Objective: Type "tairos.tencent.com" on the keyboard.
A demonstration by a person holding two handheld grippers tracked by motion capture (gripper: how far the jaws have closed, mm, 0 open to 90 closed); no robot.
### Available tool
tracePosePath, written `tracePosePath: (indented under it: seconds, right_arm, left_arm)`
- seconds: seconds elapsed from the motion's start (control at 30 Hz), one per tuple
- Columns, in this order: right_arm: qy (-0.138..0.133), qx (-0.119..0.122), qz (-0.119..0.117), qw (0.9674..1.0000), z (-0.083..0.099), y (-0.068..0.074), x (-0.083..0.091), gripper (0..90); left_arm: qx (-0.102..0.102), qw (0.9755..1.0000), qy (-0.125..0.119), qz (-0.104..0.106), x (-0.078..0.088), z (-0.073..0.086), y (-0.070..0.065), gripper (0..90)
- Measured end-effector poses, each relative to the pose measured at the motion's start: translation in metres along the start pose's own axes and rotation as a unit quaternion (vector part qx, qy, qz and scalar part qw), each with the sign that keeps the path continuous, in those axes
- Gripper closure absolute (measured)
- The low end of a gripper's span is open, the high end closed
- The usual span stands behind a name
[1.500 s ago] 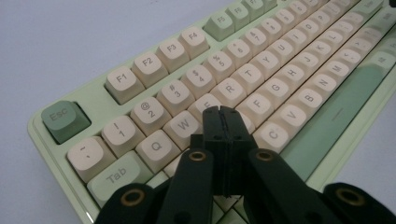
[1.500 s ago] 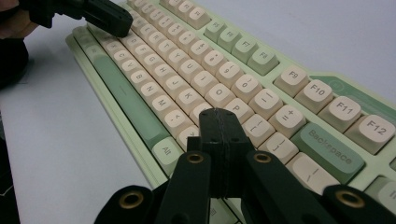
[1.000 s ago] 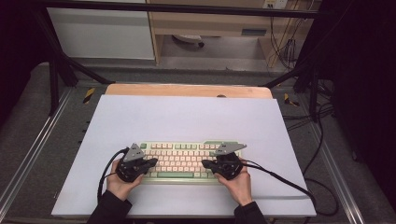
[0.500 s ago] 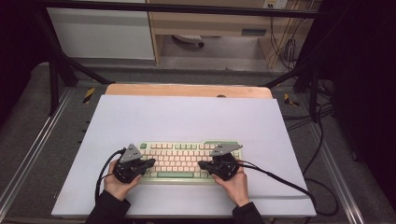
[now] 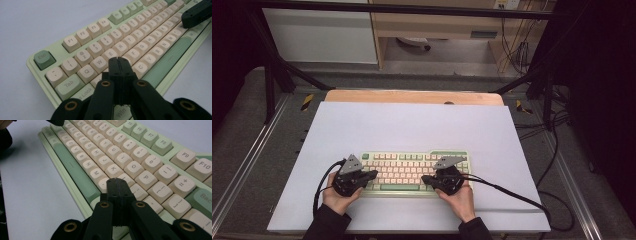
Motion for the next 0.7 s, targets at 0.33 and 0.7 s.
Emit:
tracePosePath:
  seconds: [0.33, 0.7]
  right_arm:
    - [0.005, 0.006, 0.003, 1.0000, 0.002, 0.000, -0.002, 90.0]
    - [-0.006, 0.008, 0.013, 0.9999, -0.005, -0.004, 0.011, 90.0]
  left_arm:
    - [0.000, 1.0000, 0.000, 0.001, 0.000, 0.000, 0.000, 90.0]
    - [0.000, 1.0000, -0.007, 0.003, 0.002, -0.004, -0.001, 90.0]
Point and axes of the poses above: each handheld gripper's, and its own axes: x roughly backward along the jaws, z roughly out of its underside, y roughly to its left, the point moved 6 cm from there along -x, roughly forward along the jaws, and after that the axes turned 7 degrees about -y, right-handed, at the moved point
